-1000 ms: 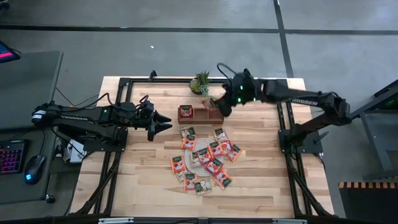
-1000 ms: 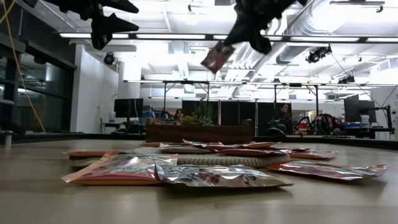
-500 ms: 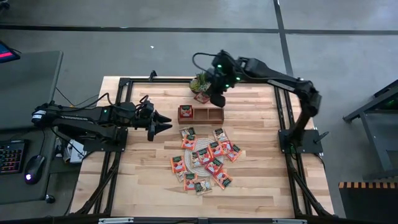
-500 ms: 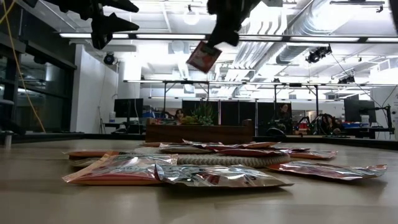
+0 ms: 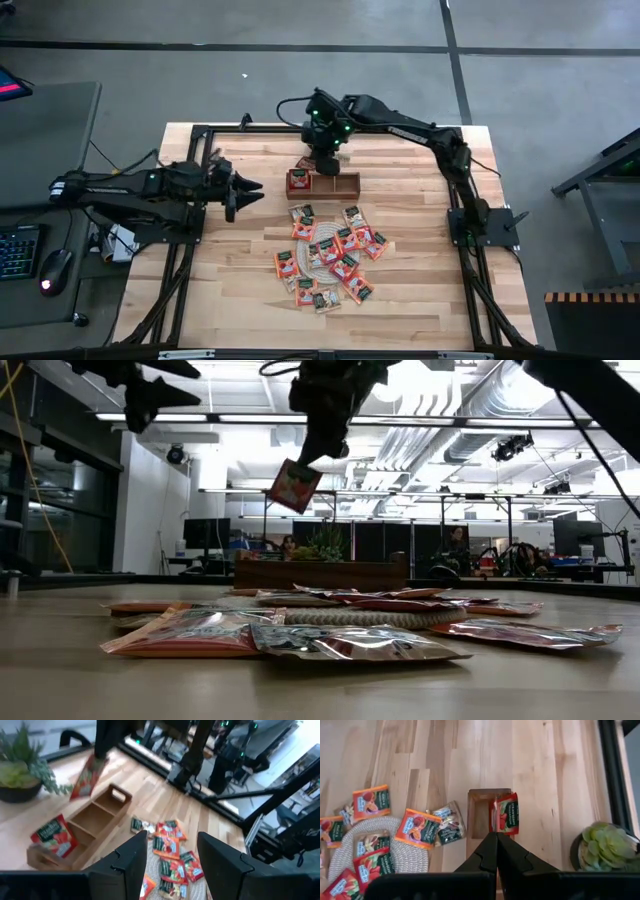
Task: Pick & Place Tea
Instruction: Put the red tea bag into the left section of the wooden organizer
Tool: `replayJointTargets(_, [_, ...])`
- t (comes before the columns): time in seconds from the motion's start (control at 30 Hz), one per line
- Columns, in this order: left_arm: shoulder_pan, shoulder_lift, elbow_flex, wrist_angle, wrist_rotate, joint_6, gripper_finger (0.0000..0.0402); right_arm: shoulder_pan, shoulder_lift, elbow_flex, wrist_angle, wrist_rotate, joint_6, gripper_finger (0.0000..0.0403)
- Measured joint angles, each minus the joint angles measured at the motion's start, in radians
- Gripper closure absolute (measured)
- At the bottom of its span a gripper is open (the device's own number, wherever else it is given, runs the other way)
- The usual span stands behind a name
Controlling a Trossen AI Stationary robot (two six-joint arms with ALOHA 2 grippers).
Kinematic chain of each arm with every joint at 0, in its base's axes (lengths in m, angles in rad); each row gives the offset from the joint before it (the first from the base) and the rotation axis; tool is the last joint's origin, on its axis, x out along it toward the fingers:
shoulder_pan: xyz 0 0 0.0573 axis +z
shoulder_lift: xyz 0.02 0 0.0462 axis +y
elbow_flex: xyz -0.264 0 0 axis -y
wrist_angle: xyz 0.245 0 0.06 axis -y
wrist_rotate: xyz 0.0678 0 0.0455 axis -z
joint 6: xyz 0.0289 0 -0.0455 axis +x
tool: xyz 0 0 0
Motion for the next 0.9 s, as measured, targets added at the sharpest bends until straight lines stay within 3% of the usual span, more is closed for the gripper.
replayJointTargets(0.3, [0.0,-0.078,0.0,-0.098,-0.022,0.035,0.0229,0.009,0.092,0.028,0.009,-0.023,-0.03,0.0403])
replayJointTargets(0.9, [0.0,-0.082,0.0,-0.125,-0.016,0.037,0.0229,0.016,0.194,0.027,0.089,-0.022,-0.026,0.0403])
